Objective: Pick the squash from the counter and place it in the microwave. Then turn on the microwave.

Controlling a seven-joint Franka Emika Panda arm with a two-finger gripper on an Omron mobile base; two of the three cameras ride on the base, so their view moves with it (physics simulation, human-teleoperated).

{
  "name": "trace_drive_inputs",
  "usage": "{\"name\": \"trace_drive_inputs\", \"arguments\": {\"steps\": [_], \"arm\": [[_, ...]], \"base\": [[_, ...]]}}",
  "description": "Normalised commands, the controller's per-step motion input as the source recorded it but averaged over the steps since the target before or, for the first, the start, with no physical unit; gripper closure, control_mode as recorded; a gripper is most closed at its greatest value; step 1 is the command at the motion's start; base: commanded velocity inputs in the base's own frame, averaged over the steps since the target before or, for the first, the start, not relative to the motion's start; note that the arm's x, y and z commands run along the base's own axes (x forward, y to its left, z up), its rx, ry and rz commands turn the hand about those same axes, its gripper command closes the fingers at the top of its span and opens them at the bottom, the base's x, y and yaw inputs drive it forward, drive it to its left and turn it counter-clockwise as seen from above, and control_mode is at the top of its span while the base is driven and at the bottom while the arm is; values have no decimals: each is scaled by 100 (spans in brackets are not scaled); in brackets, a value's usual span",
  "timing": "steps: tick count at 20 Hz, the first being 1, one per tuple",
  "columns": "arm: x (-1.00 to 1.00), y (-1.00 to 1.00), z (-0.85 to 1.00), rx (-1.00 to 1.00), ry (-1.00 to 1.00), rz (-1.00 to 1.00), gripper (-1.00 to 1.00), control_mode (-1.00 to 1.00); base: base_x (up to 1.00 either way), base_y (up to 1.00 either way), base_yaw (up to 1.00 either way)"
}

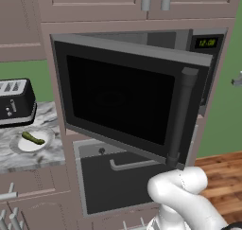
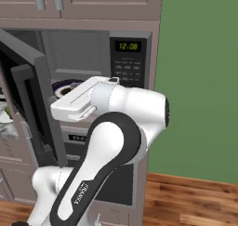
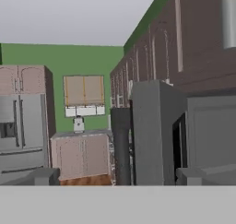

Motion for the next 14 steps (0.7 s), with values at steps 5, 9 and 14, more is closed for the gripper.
{"name": "trace_drive_inputs", "arguments": {"steps": [5, 9, 14], "arm": [[33, 0, -10, 1, 0, 9, -100, -100], [25, 0, -11, 0, 0, 11, -100, -100], [31, 0, -9, 0, -4, 9, -100, -100]], "base": [[0, 0, 0], [0, 0, 0], [0, 0, 0]]}}
